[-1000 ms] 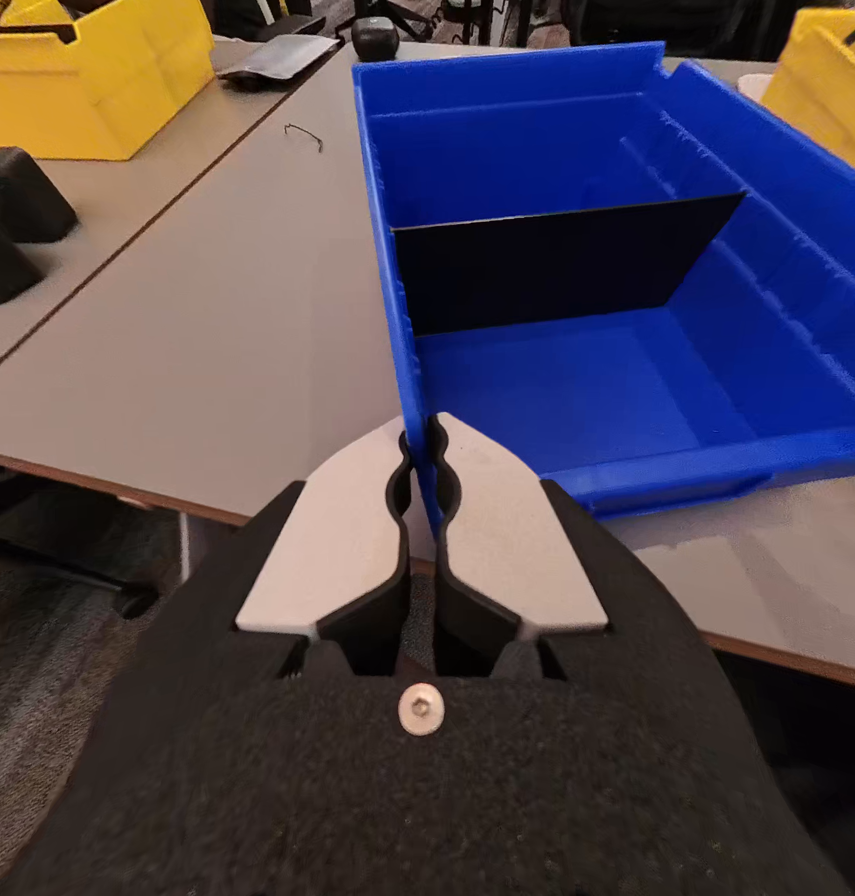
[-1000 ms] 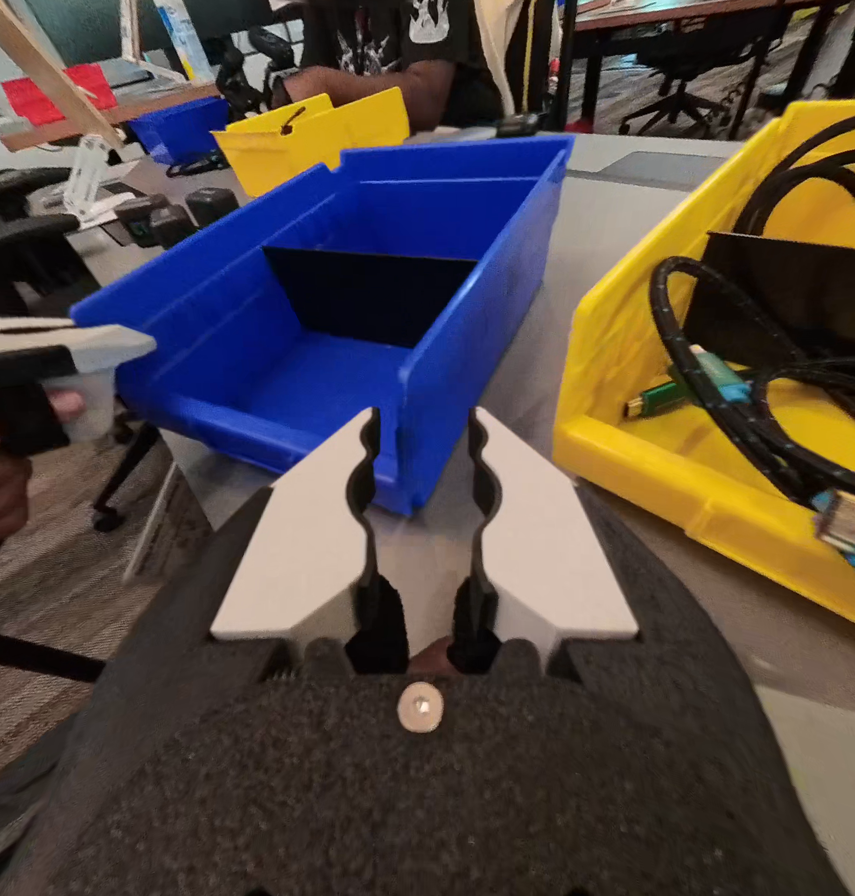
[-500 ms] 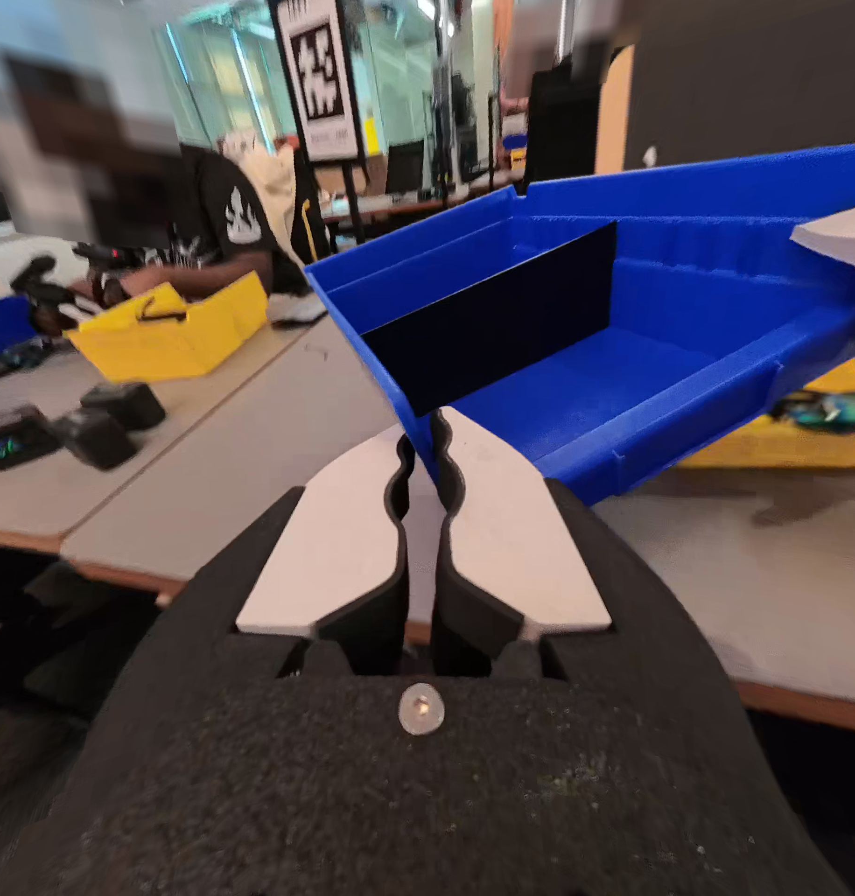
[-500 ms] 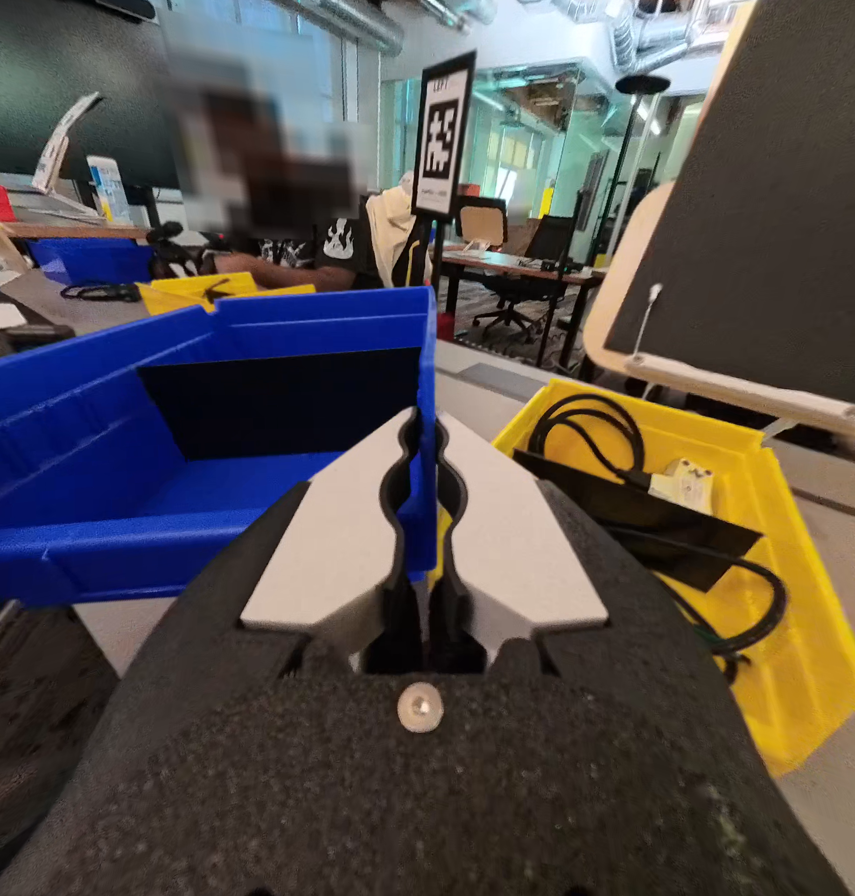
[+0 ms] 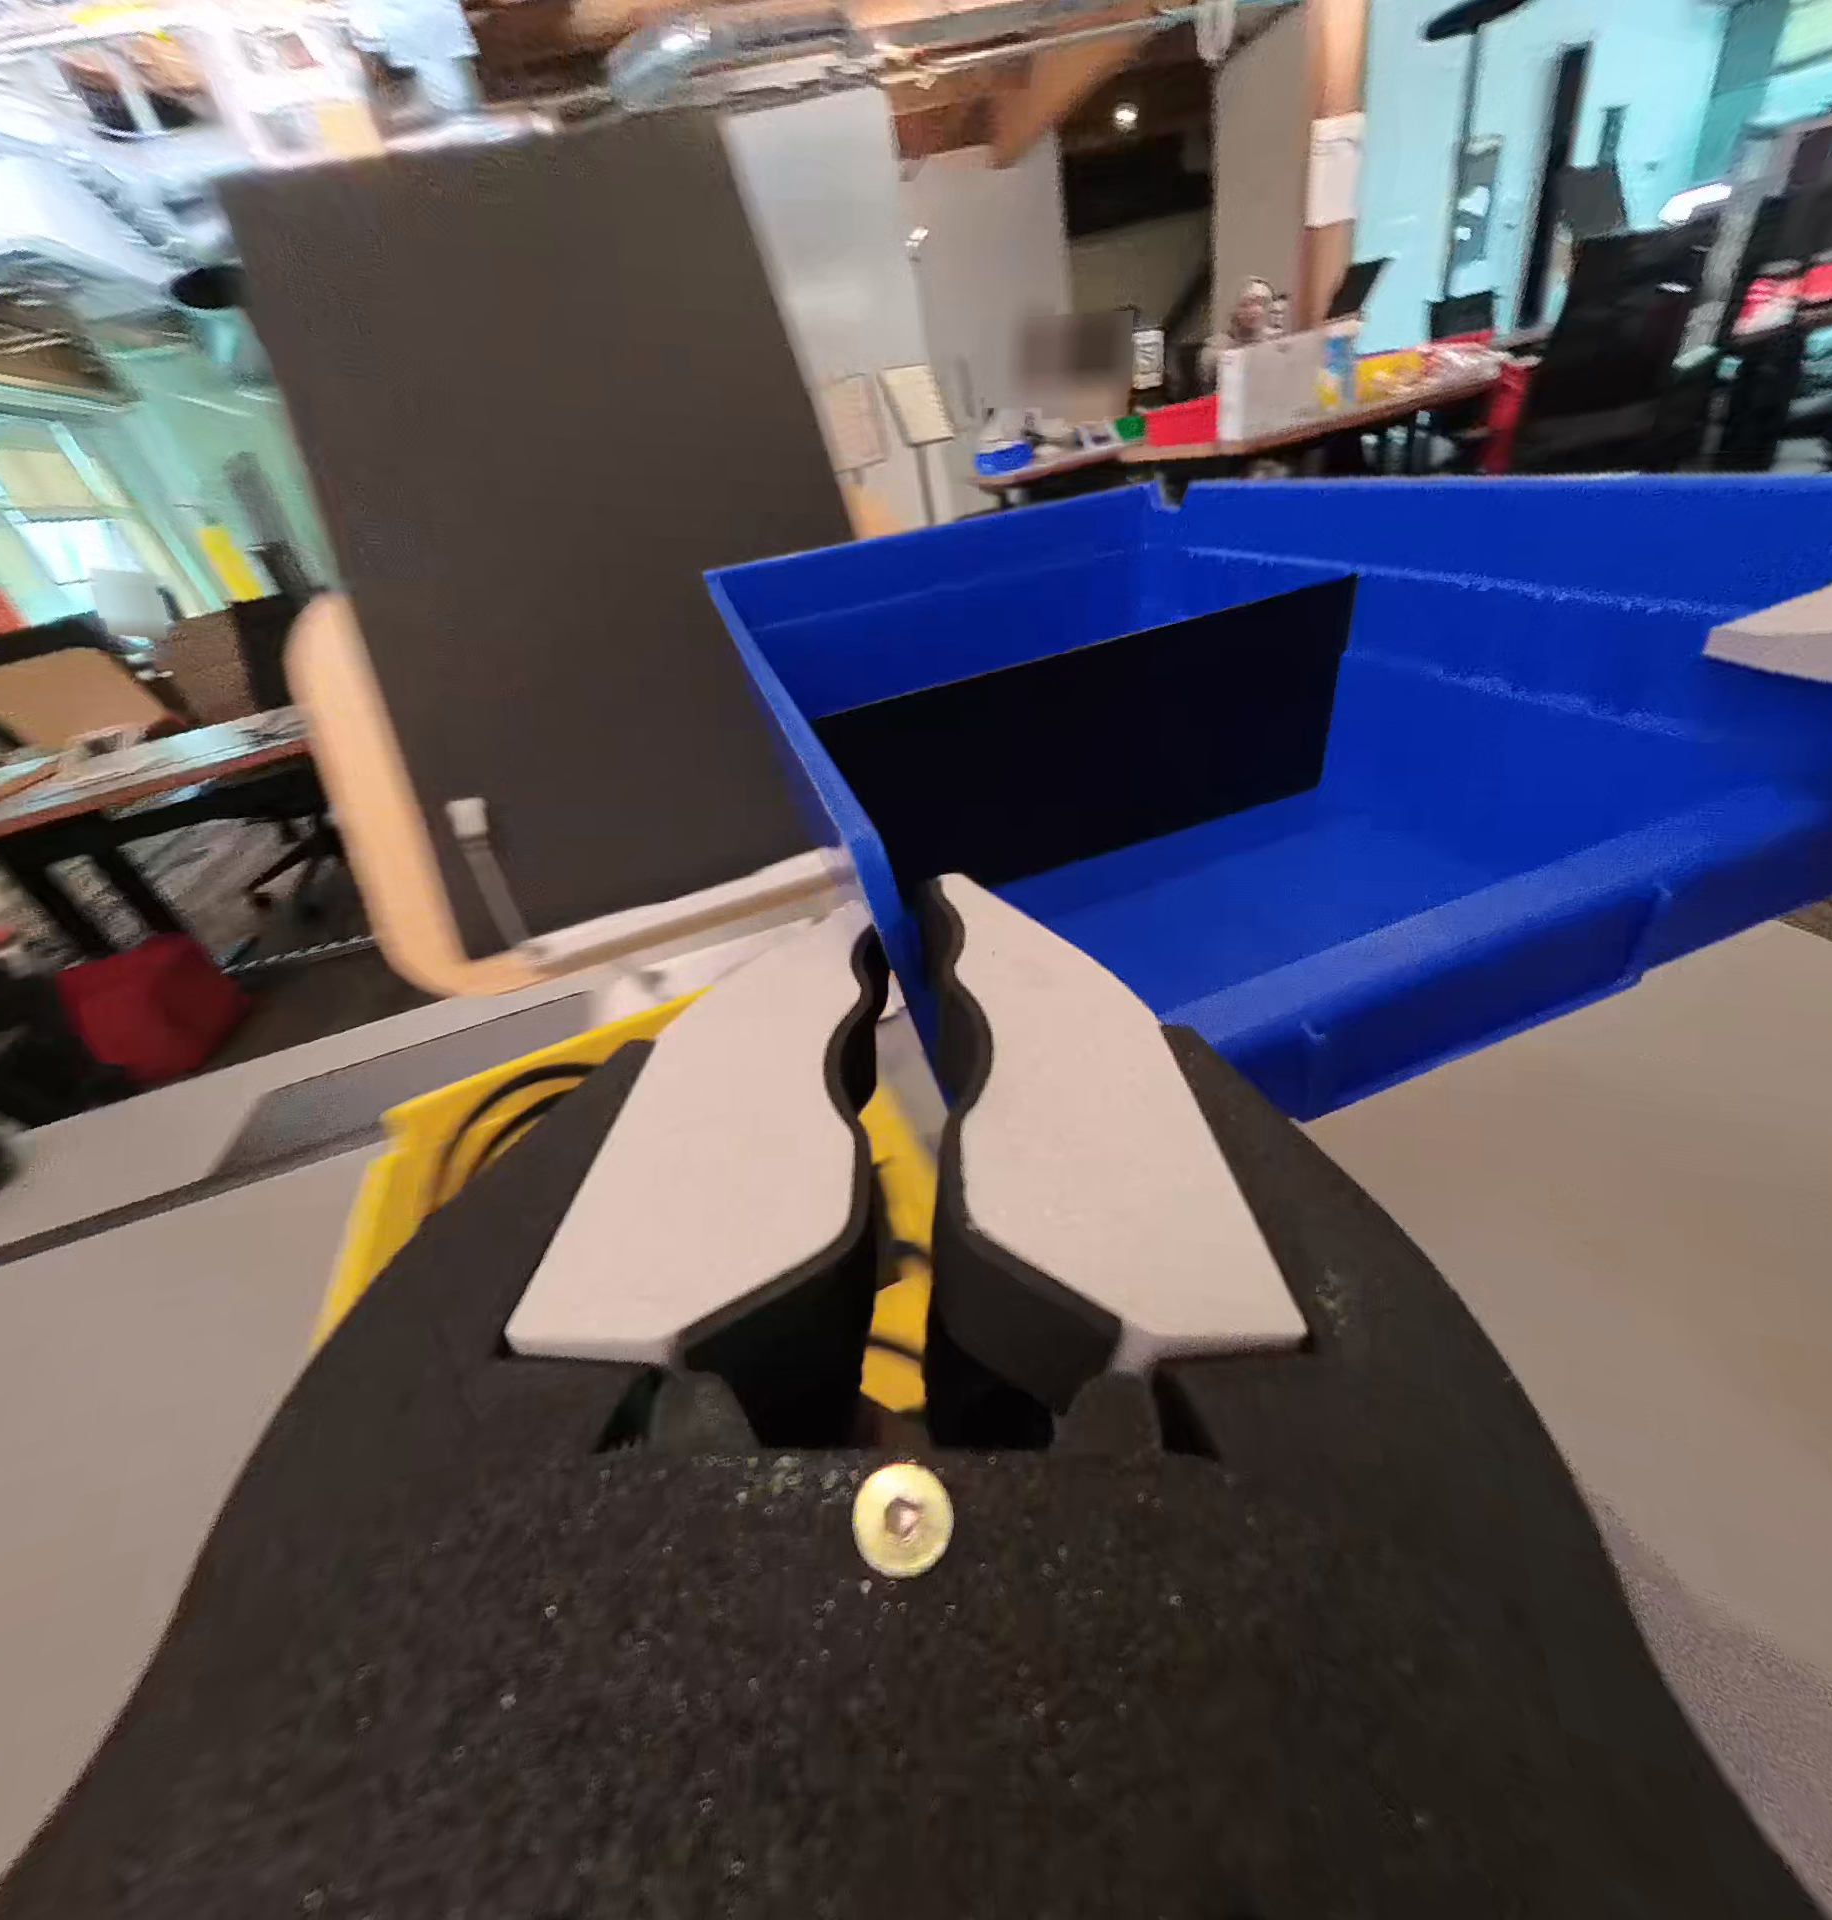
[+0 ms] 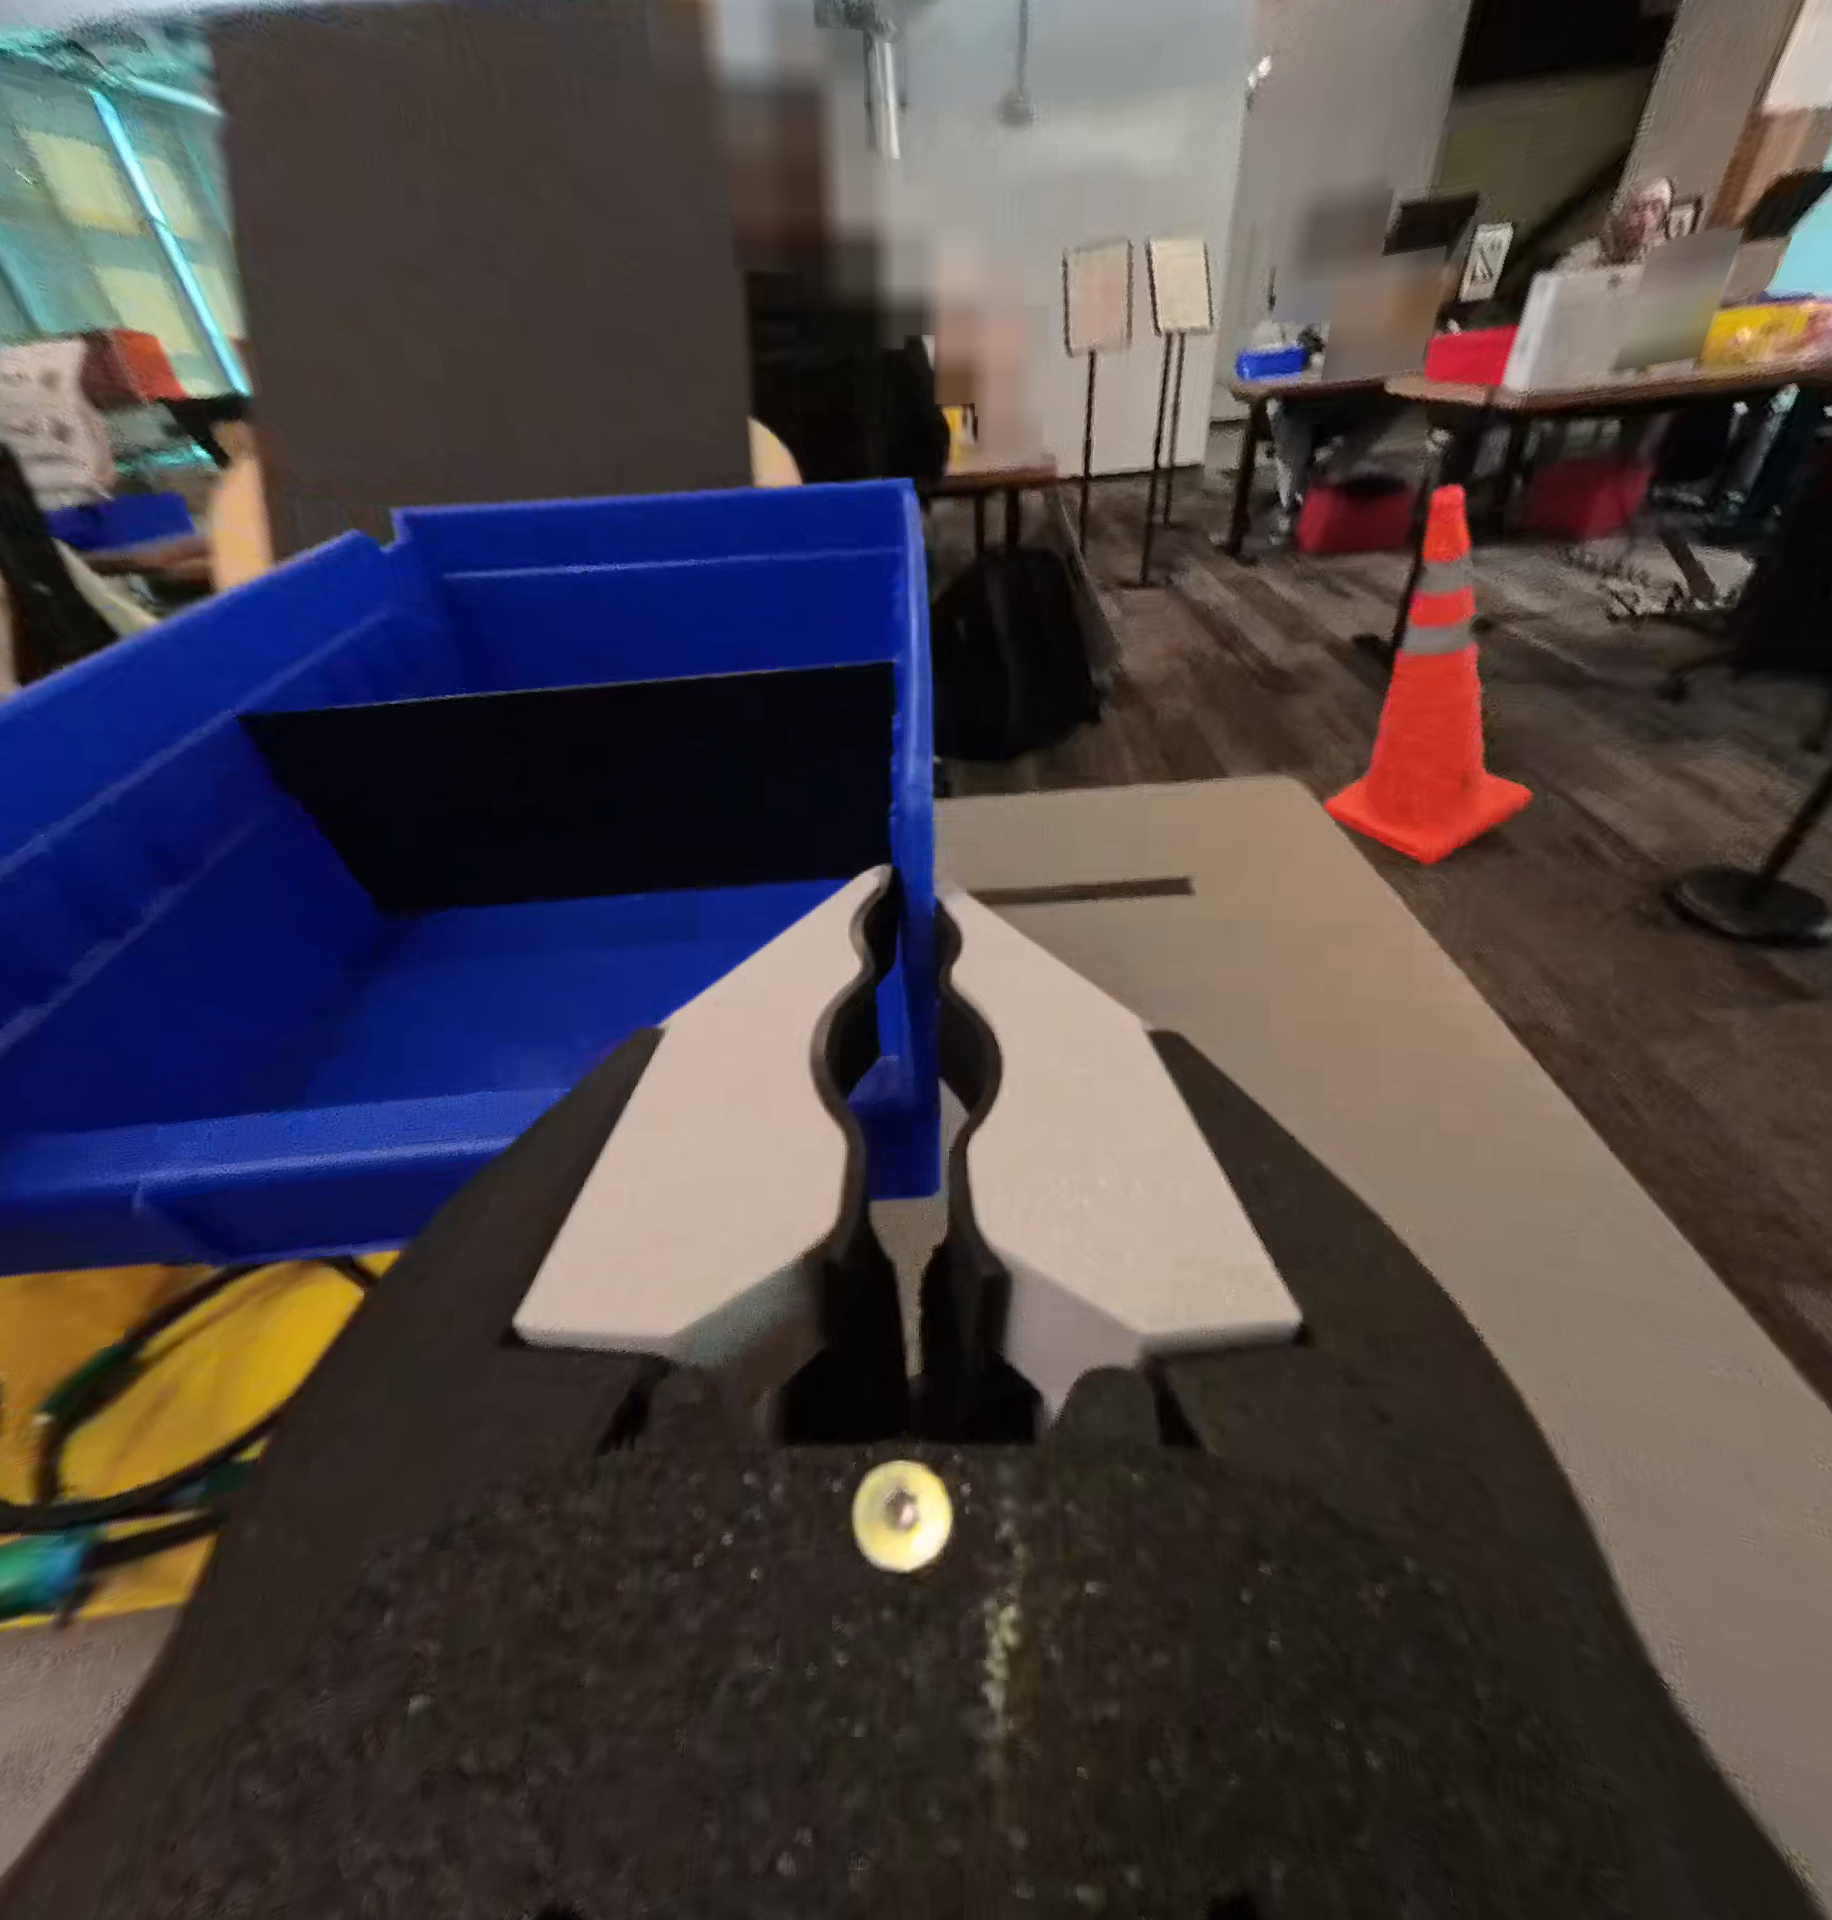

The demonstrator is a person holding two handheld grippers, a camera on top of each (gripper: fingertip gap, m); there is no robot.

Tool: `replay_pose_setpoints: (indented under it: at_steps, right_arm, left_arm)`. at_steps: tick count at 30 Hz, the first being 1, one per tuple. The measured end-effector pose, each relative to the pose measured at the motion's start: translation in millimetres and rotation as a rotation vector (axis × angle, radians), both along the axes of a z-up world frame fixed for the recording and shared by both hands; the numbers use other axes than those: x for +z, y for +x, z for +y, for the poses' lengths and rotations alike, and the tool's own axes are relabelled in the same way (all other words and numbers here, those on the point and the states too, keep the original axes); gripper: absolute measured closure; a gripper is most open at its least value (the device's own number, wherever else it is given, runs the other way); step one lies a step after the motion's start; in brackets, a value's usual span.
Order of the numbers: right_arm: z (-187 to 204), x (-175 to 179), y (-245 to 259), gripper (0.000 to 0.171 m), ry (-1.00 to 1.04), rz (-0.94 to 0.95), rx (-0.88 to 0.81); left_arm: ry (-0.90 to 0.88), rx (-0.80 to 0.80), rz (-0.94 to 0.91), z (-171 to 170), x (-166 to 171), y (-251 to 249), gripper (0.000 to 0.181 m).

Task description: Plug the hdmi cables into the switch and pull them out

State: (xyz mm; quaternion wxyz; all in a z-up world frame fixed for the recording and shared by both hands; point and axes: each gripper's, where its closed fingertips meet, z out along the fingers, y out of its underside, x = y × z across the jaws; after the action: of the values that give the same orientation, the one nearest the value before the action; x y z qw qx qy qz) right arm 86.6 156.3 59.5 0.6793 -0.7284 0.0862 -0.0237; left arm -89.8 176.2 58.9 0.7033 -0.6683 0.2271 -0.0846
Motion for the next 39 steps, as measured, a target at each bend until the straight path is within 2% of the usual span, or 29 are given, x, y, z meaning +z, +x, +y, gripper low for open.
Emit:
replay_pose_setpoints:
  at_steps: [3,6,8,12,14,19,20,24,28,31,33,35,37,39]
  right_arm:
    - [-4,-56,78,0.169,-0.126,0.014,-0.010]
    - [-16,-121,130,0.168,-0.252,0.061,0.000]
    - [-24,-156,149,0.168,-0.289,0.113,-0.004]
    - [-37,-190,163,0.168,-0.369,0.125,-0.004]
    - [-38,-187,173,0.166,-0.333,0.120,-0.061]
    - [-41,-188,178,0.165,-0.328,0.104,-0.102]
    - [-43,-188,179,0.165,-0.334,0.089,-0.115]
    - [-46,-187,181,0.160,-0.354,0.094,-0.134]
    - [-55,-149,194,0.147,-0.257,0.086,-0.204]
    - [-50,-100,167,0.142,-0.123,0.081,-0.133]
    - [-37,-72,120,0.139,-0.069,0.059,-0.006]
    - [-21,-55,53,0.134,-0.040,-0.002,0.159]
    - [-8,-55,-23,0.125,-0.034,-0.088,0.327]
    - [2,-77,-95,0.122,-0.067,-0.118,0.465]
  left_arm:
    - [-0.005,-0.037,0.069,8,-41,77,0.176]
    - [-0.058,-0.078,0.134,3,-89,130,0.176]
    - [-0.138,-0.099,0.145,-3,-119,148,0.175]
    - [-0.307,-0.149,0.104,-22,-163,157,0.172]
    - [-0.379,-0.207,0.126,-34,-180,163,0.170]
    - [-0.409,-0.262,0.122,-37,-182,169,0.164]
    - [-0.435,-0.294,0.129,-39,-184,172,0.158]
    - [-0.535,-0.428,0.088,-52,-177,166,0.157]
    - [-0.430,-0.497,-0.009,-62,-118,100,0.150]
    - [-0.336,-0.388,-0.056,-45,-83,11,0.146]
    - [-0.284,-0.242,-0.049,-26,-76,-56,0.144]
    - [-0.221,-0.054,-0.004,-5,-80,-124,0.142]
    - [-0.213,0.105,0.044,12,-98,-179,0.135]
    - [-0.300,0.133,0.038,19,-125,-202,0.130]
